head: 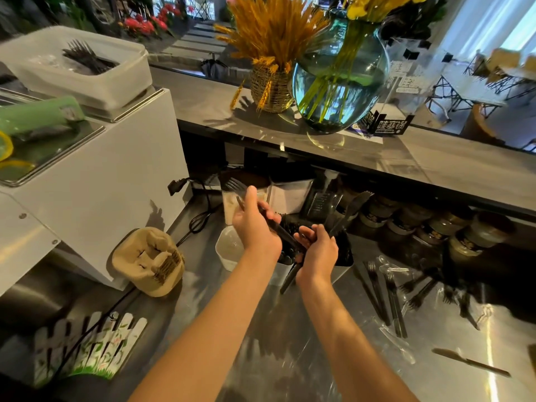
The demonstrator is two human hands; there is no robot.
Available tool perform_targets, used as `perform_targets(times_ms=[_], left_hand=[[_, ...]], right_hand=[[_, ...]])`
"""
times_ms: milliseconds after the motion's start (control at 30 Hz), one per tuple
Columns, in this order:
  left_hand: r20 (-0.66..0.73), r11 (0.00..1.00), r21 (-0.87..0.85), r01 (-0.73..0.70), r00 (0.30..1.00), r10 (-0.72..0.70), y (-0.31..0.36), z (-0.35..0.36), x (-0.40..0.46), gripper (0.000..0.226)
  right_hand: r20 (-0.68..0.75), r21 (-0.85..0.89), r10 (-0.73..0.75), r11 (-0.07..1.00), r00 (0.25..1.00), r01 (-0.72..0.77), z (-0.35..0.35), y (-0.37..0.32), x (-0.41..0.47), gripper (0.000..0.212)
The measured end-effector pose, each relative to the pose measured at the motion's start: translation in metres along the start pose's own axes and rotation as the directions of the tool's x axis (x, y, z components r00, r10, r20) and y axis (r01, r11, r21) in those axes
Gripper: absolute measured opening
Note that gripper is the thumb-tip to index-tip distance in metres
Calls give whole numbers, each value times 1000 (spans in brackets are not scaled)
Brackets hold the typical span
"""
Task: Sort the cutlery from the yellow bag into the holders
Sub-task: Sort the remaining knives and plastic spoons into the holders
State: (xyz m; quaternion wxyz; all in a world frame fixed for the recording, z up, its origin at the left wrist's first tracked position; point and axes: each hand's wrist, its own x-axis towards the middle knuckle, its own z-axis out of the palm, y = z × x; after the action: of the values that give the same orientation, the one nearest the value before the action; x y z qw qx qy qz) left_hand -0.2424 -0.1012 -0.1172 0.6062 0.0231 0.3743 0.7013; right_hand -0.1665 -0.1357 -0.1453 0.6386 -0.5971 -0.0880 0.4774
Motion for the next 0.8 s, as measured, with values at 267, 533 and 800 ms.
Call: perform_targets(times_ms=[267, 533, 800], left_hand=[[160, 986, 44, 160, 973, -165, -19, -6, -11, 29], [351, 842, 518, 149, 861, -368, -3, -4, 9, 54], [350, 868, 494, -52, 926, -144, -37, 19, 20, 50]], right_hand=[[-33, 84, -82, 993, 996, 85, 2, -10, 8, 14], [313, -215, -4, 974, 950, 74, -32, -27, 16, 32], [207, -126, -47, 989, 977, 74, -80, -42, 45, 21]])
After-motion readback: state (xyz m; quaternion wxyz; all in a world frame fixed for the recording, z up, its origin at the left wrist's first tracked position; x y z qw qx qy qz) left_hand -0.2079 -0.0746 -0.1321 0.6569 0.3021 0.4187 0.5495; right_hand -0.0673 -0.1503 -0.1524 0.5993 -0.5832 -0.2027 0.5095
